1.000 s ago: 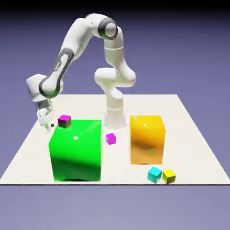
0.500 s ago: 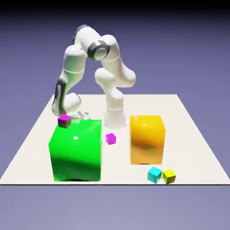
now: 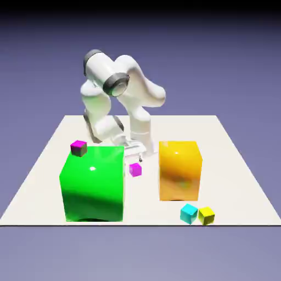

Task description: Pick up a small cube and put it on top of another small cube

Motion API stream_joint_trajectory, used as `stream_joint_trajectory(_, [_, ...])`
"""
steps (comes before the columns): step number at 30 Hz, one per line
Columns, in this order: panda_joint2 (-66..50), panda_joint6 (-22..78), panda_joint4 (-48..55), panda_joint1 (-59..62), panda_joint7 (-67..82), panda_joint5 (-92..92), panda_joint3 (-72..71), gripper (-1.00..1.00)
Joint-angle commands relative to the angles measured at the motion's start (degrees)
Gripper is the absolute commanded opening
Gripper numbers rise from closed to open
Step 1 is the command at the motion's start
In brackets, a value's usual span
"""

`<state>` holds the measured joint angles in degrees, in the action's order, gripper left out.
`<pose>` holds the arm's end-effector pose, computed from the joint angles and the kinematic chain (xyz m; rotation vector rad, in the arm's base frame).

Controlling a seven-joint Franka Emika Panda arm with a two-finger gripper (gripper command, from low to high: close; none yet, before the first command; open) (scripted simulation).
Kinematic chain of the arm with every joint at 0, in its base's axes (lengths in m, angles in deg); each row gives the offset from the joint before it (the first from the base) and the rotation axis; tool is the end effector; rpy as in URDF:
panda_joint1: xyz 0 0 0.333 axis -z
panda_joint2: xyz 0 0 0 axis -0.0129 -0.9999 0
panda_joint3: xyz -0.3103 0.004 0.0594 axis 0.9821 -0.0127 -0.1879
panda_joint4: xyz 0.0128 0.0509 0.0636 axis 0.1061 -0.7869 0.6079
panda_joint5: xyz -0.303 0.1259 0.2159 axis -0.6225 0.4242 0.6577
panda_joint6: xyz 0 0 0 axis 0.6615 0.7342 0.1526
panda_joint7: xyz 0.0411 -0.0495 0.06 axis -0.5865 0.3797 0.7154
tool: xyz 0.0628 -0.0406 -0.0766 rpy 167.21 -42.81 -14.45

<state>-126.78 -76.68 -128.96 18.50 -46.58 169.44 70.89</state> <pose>0.1042 -0.0741 0.0558 0.3242 1.8839 0.8530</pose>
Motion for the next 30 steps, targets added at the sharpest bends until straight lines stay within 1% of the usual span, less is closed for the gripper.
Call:
stream_joint_trajectory(1, [-0.2,-0.18,0.38,-0.09,-0.23,2.21,-2.08,0.0])
stream_joint_trajectory(2, [-0.39,-0.36,0.74,-0.17,-0.46,4.37,-4.1,0.0])
stream_joint_trajectory(3, [-0.39,-0.36,0.74,-0.17,-0.46,4.37,-4.1,-1.0])
stream_joint_trajectory(4, [-0.39,-0.36,0.74,-0.17,-0.46,4.37,-4.1,-1.0])
stream_joint_trajectory(11, [1.02,0.92,-1.86,0.44,1.16,-11.05,10.41,-1.0])
stream_joint_trajectory(16, [11.42,3.51,4.53,4.19,2.79,-9.75,17.63,-1.0])
stream_joint_trajectory(26, [32.18,5.55,24.49,3.7,3.06,-20.64,25.5,-1.0])
stream_joint_trajectory(30, [35.47,4.03,31.91,-1.09,1.34,-30.32,22.84,-1.0])
